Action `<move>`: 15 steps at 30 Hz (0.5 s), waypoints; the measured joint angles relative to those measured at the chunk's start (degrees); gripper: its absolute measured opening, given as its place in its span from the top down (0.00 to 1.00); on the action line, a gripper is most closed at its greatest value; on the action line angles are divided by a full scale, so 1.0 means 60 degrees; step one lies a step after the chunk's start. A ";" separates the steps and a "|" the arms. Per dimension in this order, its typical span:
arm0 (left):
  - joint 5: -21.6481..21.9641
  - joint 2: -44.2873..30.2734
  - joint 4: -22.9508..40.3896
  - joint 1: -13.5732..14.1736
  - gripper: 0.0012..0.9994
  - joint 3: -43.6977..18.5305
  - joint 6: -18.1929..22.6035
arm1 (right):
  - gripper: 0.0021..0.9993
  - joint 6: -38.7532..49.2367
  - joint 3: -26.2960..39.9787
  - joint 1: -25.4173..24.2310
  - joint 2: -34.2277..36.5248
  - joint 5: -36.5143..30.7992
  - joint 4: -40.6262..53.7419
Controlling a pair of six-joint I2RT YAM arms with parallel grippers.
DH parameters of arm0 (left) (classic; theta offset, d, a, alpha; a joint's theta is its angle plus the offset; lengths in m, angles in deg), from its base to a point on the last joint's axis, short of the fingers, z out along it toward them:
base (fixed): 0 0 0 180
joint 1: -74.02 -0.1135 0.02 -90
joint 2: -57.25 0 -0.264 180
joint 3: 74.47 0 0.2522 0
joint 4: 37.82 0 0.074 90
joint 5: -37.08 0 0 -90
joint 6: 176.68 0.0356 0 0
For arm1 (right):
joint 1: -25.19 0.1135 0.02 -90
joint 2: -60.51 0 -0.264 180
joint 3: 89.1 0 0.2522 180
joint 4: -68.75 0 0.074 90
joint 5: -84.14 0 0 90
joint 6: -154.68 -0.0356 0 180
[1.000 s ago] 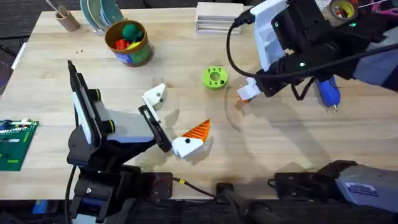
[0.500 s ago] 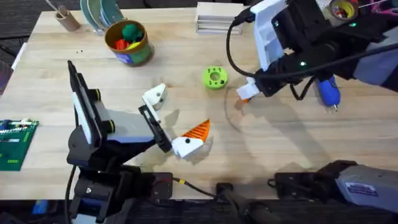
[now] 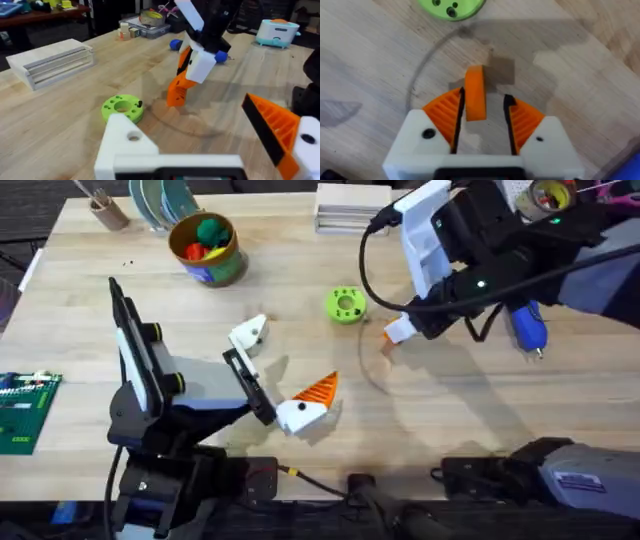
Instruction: Pick up the gripper from the table and insert it into the empty holder that is missing its gripper. Then pick up a screw, insert it into the mounting hole, and use the screwdriver to tighten it. Finally, clean up the table by picking up the vegetable and placing it into the bucket.
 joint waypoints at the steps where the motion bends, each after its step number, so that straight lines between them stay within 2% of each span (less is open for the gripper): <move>1: 0.0000 0.0000 0.0000 0.0000 0.01 0.0000 0.0000 | 0.48 -0.0001 0.0000 0.0004 0.0018 0.0022 0.0006; 8: 0.0000 0.0000 0.0000 0.0000 0.01 0.0000 0.0000 | 0.73 0.0001 0.0000 0.0011 0.0018 0.0058 -0.0043; 12: 0.0000 0.0000 0.0000 0.0000 0.01 0.0000 0.0000 | 0.96 0.0004 0.0000 0.0011 0.0018 0.0056 -0.0071; 15: 0.0000 0.0001 0.0000 0.0000 0.01 0.0000 0.0000 | 0.98 0.0004 0.0001 0.0011 0.0015 0.0058 -0.0065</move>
